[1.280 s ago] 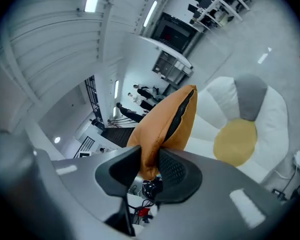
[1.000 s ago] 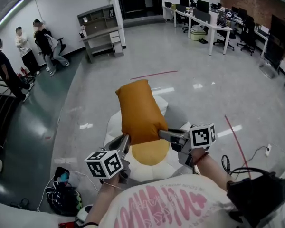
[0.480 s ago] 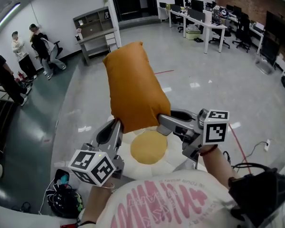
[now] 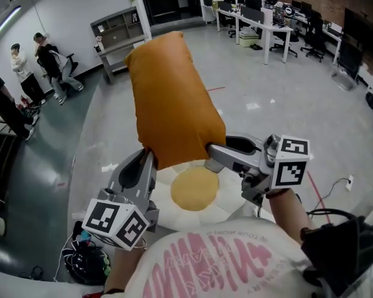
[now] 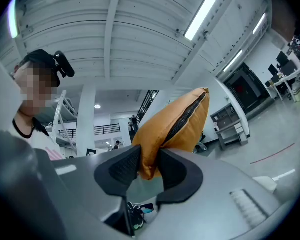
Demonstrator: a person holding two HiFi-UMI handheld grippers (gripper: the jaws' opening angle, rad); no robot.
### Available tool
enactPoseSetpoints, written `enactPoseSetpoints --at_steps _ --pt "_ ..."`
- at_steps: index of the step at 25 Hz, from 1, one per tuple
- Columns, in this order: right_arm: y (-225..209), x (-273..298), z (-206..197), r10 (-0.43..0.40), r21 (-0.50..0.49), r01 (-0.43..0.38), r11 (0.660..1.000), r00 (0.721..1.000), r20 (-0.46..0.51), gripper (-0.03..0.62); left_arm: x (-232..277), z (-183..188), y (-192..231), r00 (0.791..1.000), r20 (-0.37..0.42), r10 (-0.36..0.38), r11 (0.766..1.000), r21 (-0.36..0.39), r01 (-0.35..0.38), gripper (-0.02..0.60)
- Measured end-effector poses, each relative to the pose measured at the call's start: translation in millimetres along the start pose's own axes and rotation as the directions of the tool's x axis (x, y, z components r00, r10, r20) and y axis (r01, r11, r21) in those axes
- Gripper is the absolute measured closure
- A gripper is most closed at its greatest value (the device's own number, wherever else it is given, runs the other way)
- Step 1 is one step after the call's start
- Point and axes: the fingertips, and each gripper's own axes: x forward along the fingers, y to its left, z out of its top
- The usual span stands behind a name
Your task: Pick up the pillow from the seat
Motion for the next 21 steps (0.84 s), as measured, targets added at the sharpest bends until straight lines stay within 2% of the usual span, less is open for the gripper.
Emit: enactPoseSetpoints --at_steps 5,21 --pt "3.7 -7.3 11.6 -0.002 -0.014 0.002 1.000 1.000 -0.007 0.480 3.8 9.8 -9.7 1.000 -0.004 0.006 1.000 0.002 -0.006 0.535" --pt "7.8 2.9 3.5 0.012 0.017 -0.012 1.000 1.000 -0.019 0.480 -8.7 6.4 -2.3 1.000 -0.018 0.024 1.000 -0.019 -0.024 0.535"
